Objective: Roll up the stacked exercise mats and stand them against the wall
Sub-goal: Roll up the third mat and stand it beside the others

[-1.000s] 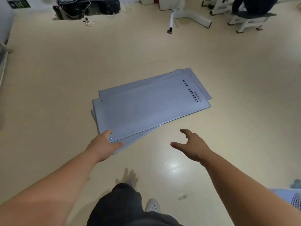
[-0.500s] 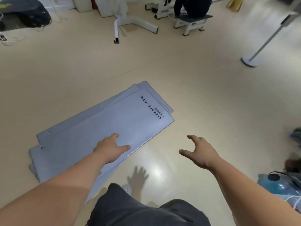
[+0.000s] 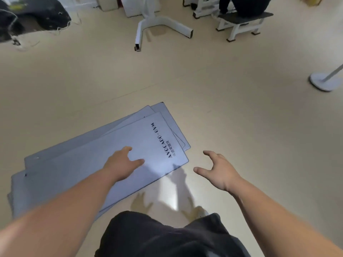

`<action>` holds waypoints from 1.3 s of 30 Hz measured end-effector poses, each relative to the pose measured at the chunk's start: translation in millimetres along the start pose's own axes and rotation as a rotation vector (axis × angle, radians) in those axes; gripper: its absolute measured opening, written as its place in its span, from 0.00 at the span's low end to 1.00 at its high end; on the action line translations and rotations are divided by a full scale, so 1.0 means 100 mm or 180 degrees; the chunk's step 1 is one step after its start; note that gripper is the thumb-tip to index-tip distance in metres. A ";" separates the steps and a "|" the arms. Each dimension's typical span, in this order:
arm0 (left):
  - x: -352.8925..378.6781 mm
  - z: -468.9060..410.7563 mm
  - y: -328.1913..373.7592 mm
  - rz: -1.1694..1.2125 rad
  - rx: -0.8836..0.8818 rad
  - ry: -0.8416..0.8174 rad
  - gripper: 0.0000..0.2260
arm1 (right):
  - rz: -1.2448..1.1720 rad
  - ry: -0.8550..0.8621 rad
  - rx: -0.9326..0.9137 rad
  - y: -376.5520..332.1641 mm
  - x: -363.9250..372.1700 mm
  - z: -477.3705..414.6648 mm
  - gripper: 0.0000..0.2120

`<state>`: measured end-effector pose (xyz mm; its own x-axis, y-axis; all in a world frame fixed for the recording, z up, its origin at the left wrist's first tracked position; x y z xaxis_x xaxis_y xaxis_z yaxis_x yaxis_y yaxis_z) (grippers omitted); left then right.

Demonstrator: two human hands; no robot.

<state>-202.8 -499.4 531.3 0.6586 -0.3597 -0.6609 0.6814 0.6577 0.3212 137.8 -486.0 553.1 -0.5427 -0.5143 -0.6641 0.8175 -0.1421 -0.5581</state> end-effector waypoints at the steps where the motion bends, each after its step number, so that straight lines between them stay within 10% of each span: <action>1: 0.03 -0.01 0.13 0.0009 -0.0054 -0.0001 0.37 | 0.0094 -0.0119 -0.0085 0.00 -0.18 -0.14 0.39; 14: -0.13 -1.19 1.22 0.1302 -0.0792 -0.0168 0.35 | 0.1512 -0.0750 -0.0799 -0.89 -1.56 -2.56 0.41; 23: -0.98 -1.57 1.04 0.2363 -0.1566 0.0717 0.33 | 0.1816 -0.1536 -0.1151 -1.88 -1.42 -4.12 0.38; 39: 0.43 -2.56 2.71 0.3825 -0.3796 0.1061 0.35 | 0.2923 -0.3749 -0.2167 -2.38 -0.70 -6.62 0.33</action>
<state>-72.1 -167.1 416.1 0.3872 0.7025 -0.5972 -0.7988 0.5791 0.1632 -145.9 143.3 403.1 0.7451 -0.5784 -0.3322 0.3605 0.7683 -0.5289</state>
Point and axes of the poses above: each hand's wrist, its own z-axis away from the middle knuckle, its own x-axis out of the palm, y = z × x, the point moved 6 cm from there along -z, towards the middle knuckle, and after that the axes turned 9 degrees about -x, right-handed, at the moved point
